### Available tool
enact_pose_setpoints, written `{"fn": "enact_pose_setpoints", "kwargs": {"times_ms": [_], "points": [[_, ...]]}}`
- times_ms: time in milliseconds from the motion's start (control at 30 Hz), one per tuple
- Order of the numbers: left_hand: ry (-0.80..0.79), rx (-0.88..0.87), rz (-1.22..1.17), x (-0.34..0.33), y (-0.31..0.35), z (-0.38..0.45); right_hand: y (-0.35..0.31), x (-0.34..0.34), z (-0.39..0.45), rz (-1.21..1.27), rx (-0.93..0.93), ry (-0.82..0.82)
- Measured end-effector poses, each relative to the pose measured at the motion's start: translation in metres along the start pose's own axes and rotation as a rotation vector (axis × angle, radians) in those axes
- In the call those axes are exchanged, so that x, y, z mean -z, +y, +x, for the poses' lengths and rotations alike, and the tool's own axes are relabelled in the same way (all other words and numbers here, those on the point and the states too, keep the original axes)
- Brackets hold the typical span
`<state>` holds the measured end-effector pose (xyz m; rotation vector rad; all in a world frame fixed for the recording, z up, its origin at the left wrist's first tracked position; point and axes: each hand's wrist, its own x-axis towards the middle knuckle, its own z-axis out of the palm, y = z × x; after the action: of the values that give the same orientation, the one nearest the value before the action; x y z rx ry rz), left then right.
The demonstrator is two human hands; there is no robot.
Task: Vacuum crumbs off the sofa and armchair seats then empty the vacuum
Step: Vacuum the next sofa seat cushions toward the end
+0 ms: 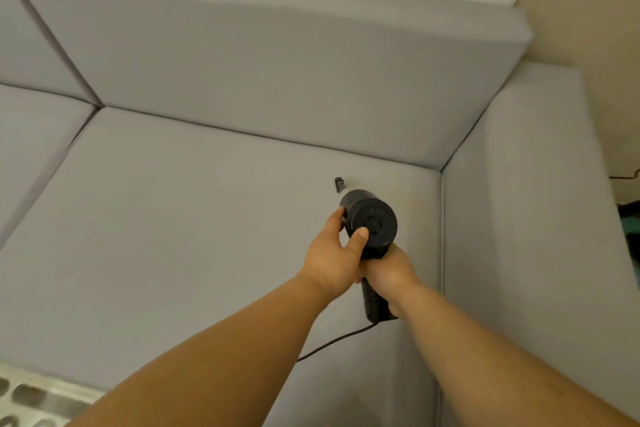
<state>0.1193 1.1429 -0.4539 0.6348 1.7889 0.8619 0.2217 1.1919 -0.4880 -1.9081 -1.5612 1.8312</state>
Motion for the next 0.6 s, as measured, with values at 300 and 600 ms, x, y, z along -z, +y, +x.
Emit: {"fn": "enact_pose_setpoints", "kwargs": {"times_ms": [300, 600], "points": [[-0.081, 0.007, 0.003, 0.005, -0.023, 0.043, 0.009, -0.015, 0.036, -0.002, -0.071, 0.039], [0.033, 0.087, -0.041, 0.049, -0.038, -0.003, -0.014, -0.046, -0.005, -0.154, -0.126, -0.181]]}}
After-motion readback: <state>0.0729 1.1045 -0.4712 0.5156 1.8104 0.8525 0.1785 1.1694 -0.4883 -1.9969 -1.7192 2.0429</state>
